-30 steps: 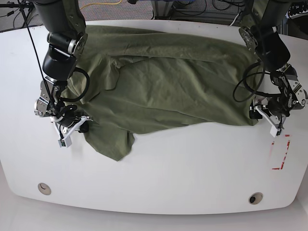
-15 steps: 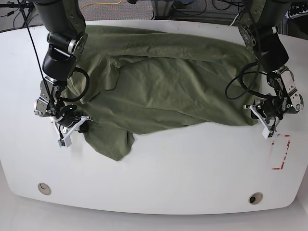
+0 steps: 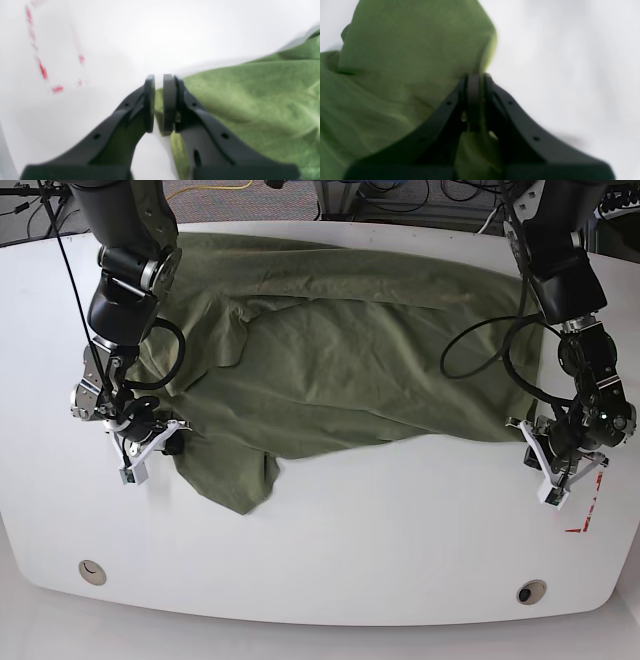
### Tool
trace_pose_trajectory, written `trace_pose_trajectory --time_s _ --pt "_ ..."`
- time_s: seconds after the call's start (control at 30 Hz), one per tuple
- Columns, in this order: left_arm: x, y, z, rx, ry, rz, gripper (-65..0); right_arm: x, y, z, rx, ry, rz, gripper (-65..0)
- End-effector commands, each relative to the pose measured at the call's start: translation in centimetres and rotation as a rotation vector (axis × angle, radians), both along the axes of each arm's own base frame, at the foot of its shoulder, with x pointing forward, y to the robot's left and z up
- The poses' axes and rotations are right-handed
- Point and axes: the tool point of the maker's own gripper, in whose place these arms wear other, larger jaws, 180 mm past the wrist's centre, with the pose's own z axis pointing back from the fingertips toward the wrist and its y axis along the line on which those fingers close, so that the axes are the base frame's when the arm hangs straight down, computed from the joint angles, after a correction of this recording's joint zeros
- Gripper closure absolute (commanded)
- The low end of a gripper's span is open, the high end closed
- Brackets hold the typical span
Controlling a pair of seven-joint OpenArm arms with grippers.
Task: Fold the T-shirt properly
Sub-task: 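Lower the left gripper onto the shirt edge and close on it, then open the left gripper and shift it along the shirt edge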
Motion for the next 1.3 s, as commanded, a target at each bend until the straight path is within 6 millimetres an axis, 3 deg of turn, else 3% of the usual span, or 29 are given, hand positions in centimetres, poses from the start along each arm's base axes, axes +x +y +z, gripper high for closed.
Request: trace_pose_trajectory --time_s 0.0,0.2,0.37,0.43,0.53,0.9,1.27 --pt "1.4 -0.6 3.1 0.030 -0.089 -0.036 -4.7 1.1 -0.6 1.6 -0.013 -0.044 -0.002 -1.1" --pt "0.9 0.5 3.4 0.039 -0.078 0.001 -6.8 1.1 -0.6 1.6 -0.013 -0.044 -0.002 -1.1" --pt "-0.2 3.7 1.9 -0.026 -0.038 0.118 -22.2 1.1 -0.7 1.6 -0.014 -0.044 -0.003 -1.1" --pt "-0.8 5.1 0.6 -0.078 -0.011 0.179 -30.8 1.1 -0.7 1.6 -0.014 -0.044 -0.003 -1.1" --pt "-1.6 6.2 -0.9 -0.131 0.025 0.233 -38.1 1.2 -0.6 1.7 -0.013 -0.046 -0.002 -1.1" --pt "-1.6 6.2 -4.5 -0.301 0.116 0.312 -38.6 1.2 -0.6 1.6 -0.012 -0.044 -0.001 -1.1" --pt "0.1 5.0 -5.5 -0.432 0.117 0.331 -38.6 1.2 -0.6 1.6 -0.012 -0.044 -0.001 -1.1"
